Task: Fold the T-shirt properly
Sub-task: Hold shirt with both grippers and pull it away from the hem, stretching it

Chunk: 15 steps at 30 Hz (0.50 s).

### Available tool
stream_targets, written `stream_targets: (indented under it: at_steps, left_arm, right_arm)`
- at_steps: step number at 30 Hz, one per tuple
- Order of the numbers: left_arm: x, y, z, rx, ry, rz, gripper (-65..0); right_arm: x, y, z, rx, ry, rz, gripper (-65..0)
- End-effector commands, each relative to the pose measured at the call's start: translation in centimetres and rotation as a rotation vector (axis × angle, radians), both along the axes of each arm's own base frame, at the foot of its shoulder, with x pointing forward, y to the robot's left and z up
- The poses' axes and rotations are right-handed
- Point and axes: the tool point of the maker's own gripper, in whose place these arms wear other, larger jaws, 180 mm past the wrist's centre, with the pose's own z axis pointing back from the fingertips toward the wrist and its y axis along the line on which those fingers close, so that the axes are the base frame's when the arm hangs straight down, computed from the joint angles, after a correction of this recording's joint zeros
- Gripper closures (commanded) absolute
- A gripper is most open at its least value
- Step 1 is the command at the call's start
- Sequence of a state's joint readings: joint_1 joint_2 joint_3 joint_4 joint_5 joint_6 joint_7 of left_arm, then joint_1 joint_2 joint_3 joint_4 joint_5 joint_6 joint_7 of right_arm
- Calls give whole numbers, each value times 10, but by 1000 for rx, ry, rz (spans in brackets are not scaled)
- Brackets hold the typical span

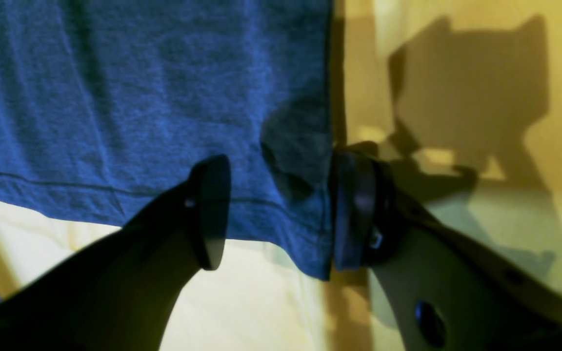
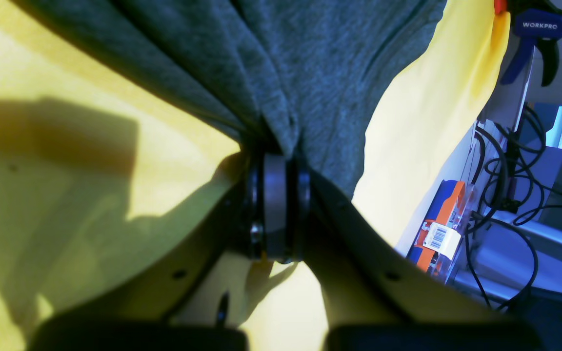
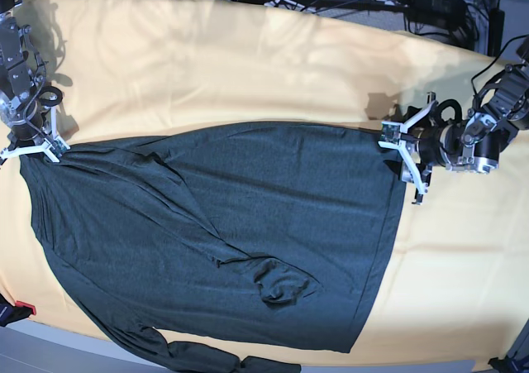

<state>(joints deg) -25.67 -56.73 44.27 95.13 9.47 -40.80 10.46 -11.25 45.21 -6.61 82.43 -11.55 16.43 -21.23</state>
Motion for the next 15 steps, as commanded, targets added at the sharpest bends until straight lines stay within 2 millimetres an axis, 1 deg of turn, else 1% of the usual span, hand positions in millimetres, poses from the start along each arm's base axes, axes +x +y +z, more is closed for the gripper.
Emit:
stream_targets:
  at_steps: [1,7,12,15]
  left_arm:
    - [11,4,11,2,-41,8,-329]
    - [15,5,17,-15,-14,85,-329]
    - [13,5,18,-9,5,117,-329]
    - [13,6,18,-3,3,118,-305]
  right_arm:
    - [5,-12,12,-38,-18,-12,0]
    - [5,-12,12,-38,-18,-12,0]
    - [5,-12,12,-38,-18,-12,0]
    - [5,-12,12,-38,-18,-12,0]
